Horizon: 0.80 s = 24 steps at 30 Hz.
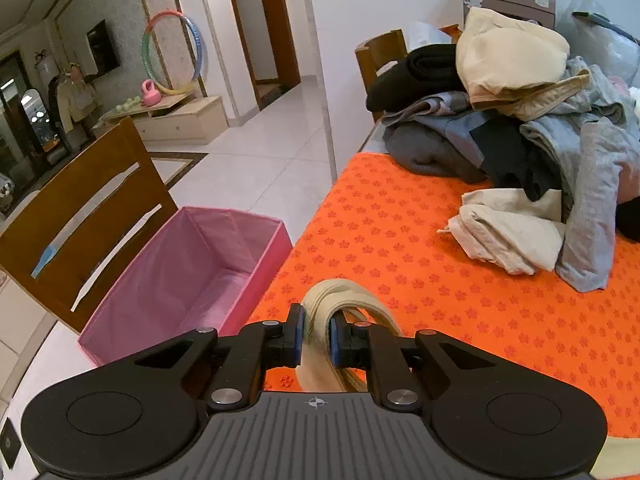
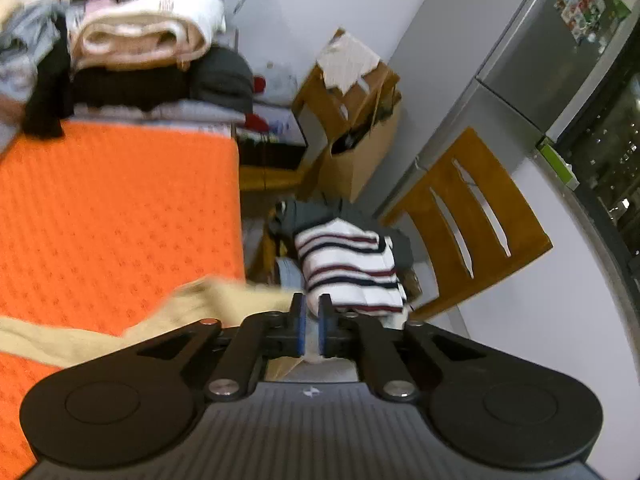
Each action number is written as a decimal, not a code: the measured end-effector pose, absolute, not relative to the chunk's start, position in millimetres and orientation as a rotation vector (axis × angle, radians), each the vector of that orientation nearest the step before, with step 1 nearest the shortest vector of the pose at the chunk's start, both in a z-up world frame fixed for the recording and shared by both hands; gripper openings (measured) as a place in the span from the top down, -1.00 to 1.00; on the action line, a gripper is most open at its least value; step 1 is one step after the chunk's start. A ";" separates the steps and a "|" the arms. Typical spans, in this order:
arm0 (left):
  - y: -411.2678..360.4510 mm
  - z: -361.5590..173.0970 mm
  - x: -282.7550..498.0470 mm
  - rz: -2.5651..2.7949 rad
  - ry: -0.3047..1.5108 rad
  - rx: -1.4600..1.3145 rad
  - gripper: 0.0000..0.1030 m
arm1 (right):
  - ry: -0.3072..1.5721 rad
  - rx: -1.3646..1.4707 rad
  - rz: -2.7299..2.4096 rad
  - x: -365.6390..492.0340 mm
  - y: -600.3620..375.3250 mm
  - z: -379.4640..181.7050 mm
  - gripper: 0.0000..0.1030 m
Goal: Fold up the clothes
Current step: 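Pull the beige strip out of the heap with the right gripper while the left gripper grasps its other end, then open the right gripper and lay the strip flat on the sheet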
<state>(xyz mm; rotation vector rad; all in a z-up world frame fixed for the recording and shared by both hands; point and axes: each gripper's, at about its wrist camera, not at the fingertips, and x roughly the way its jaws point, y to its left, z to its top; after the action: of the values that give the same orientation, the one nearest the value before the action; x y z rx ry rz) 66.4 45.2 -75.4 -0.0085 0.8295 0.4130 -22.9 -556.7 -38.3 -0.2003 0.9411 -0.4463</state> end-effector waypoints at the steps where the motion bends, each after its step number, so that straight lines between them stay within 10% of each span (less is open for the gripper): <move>1: 46.7 -74.7 65.8 0.419 0.825 -0.009 0.70 | 0.948 -0.201 -0.439 -21.5 -554.9 -41.1 0.48; 24: 134.3 -99.0 44.3 0.344 0.849 -0.074 0.47 | 1.006 -0.137 0.141 13.4 -392.2 -77.1 0.14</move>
<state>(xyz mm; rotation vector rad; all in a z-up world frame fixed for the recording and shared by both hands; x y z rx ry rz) 44.3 134.3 -99.0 -0.0744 0.8494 0.3436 13.4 -392.2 -77.1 -0.1369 1.0063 0.1413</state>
